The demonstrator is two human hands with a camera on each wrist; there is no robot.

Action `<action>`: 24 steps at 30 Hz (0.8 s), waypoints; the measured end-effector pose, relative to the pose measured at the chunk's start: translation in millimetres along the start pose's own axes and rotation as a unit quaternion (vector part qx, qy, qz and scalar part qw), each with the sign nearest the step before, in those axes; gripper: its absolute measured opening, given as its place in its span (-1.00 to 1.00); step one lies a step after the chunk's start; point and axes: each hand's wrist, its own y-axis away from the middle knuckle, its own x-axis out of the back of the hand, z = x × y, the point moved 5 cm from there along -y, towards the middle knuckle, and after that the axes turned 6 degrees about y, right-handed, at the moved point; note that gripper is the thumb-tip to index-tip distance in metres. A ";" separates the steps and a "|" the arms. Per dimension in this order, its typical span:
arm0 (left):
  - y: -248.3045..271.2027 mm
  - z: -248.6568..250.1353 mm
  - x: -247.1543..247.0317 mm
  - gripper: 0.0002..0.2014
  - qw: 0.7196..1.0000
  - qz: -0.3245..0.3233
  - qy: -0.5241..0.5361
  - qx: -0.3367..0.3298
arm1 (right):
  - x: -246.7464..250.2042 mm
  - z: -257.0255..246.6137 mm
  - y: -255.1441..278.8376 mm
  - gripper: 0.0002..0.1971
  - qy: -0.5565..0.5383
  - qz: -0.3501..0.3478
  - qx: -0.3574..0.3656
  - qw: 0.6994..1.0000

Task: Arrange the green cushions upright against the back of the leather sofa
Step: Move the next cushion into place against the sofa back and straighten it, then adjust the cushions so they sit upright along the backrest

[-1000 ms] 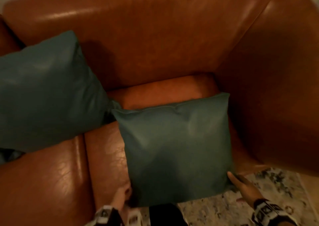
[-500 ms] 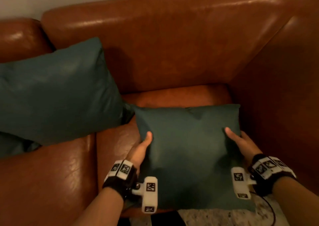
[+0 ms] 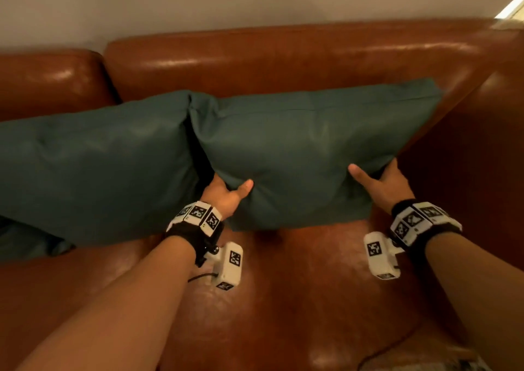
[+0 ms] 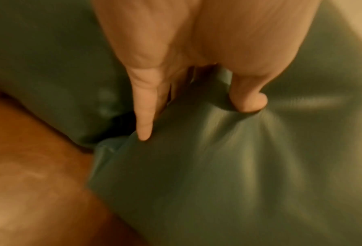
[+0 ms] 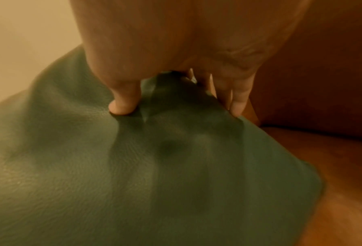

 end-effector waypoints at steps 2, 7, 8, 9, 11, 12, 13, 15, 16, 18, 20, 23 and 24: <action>2.5 0.6 -4.3 0.01 1.000 -0.003 0.005 -0.022 | 7.7 9.1 3.4 -0.12 0.008 0.007 -0.026 1.000; 3.6 -7.9 -2.7 -0.16 0.997 0.009 -0.073 -0.018 | -3.5 8.4 10.4 -0.09 0.038 -0.031 -0.065 0.997; 4.1 -10.4 0.0 -0.16 0.997 0.010 -0.070 -0.021 | -4.9 8.4 12.3 -0.08 0.034 -0.031 -0.065 0.997; 6.7 -11.9 4.0 -0.15 0.998 0.009 -0.063 -0.029 | -4.1 6.2 19.1 -0.07 0.035 -0.016 -0.062 0.997; 16.9 -14.9 15.6 -0.11 0.997 -0.007 -0.055 -0.052 | 2.0 8.0 33.7 0.00 0.061 0.069 -0.032 0.995; 23.2 -19.1 24.8 -0.11 0.997 -0.017 -0.057 -0.056 | 3.2 5.1 44.3 -0.02 0.072 0.124 -0.004 0.990; 29.2 -25.5 37.4 -0.16 0.996 -0.026 -0.060 -0.056 | -0.6 -1.0 56.3 -0.12 0.073 0.161 0.025 0.984; 39.0 -43.8 72.7 -0.37 0.996 -0.041 -0.056 -0.055 | -27.5 -22.7 82.3 -0.52 0.060 0.150 0.062 0.985; 43.3 -55.3 94.9 -0.53 0.997 -0.044 -0.040 -0.052 | -48.9 -37.6 93.5 -0.71 0.049 0.114 0.072 0.990; 49.3 -83.5 147.8 -0.86 0.999 -0.036 -0.005 -0.031 | -104.1 -73.9 114.8 -0.91 0.042 0.014 0.094 0.995; 48.3 -112.9 211.3 -0.89 1.000 -0.009 0.014 -0.010 | -166.6 -115.0 136.4 -0.92 0.028 -0.077 0.118 0.990; 42.9 -150.8 322.2 -0.81 0.997 0.057 0.057 0.022 | -261.0 -184.1 178.1 -0.91 0.027 -0.167 0.152 0.974; 41.3 -162.6 364.0 -0.81 0.993 0.088 0.067 0.027 | -290.9 -208.6 193.4 -0.91 0.029 -0.182 0.162 0.969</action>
